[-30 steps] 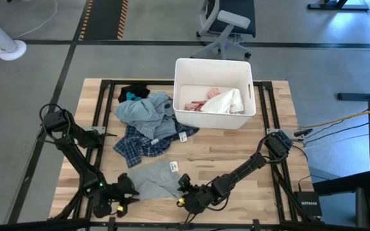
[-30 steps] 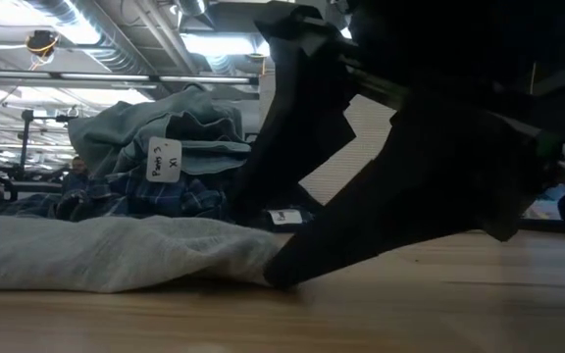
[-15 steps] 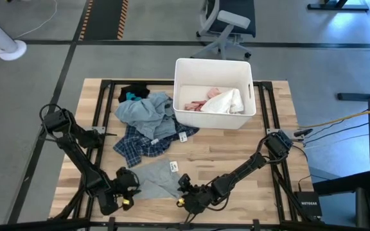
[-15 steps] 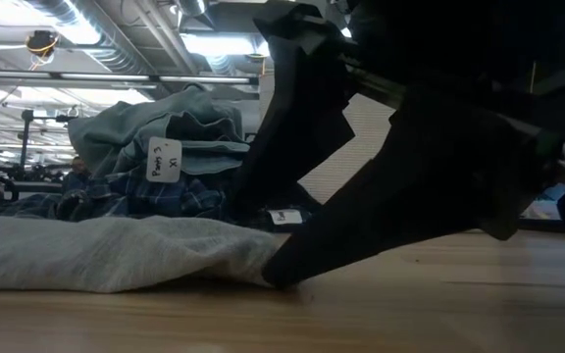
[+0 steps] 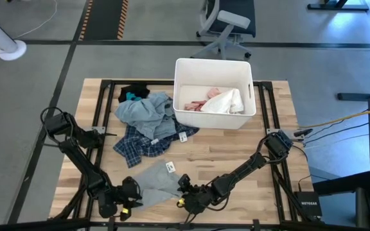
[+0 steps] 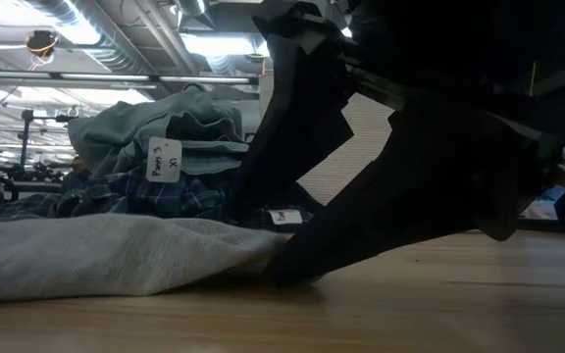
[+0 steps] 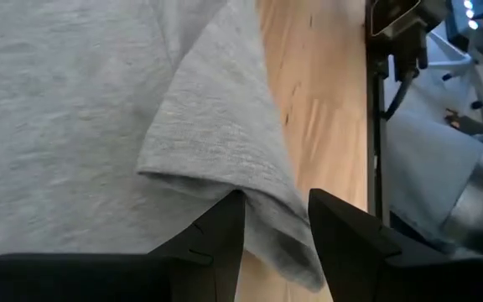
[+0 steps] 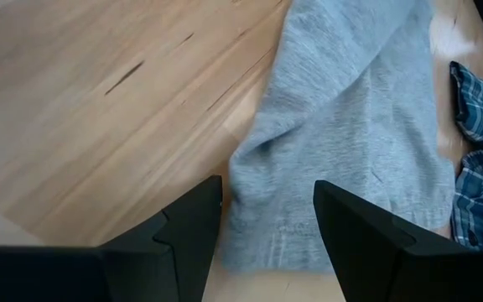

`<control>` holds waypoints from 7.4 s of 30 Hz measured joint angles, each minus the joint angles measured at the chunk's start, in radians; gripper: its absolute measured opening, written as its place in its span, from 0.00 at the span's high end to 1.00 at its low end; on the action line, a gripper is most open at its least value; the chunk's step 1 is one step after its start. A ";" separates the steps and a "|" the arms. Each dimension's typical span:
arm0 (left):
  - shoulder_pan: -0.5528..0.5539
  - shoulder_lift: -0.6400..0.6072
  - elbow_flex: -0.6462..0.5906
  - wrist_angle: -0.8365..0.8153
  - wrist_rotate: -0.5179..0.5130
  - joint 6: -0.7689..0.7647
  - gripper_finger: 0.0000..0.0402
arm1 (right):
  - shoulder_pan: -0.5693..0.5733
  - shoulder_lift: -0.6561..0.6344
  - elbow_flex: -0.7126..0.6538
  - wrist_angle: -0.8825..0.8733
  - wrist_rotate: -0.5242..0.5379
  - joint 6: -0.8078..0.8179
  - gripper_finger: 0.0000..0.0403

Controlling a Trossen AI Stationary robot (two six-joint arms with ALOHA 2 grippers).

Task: Sort clothes
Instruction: Put the gray boxer into the white laundry bin

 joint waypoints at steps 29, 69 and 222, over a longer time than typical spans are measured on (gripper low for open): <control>0.022 0.109 0.000 0.141 -0.062 0.082 0.96 | 0.029 0.000 -0.029 -0.058 0.129 -0.038 0.48; -0.202 0.062 0.027 -0.096 -0.527 -0.218 0.99 | -0.201 -0.019 0.273 -0.160 -0.110 -0.031 0.97; 0.059 0.053 -0.035 -0.294 -0.247 -0.342 0.61 | -0.231 0.232 0.277 0.055 -0.263 -0.502 0.47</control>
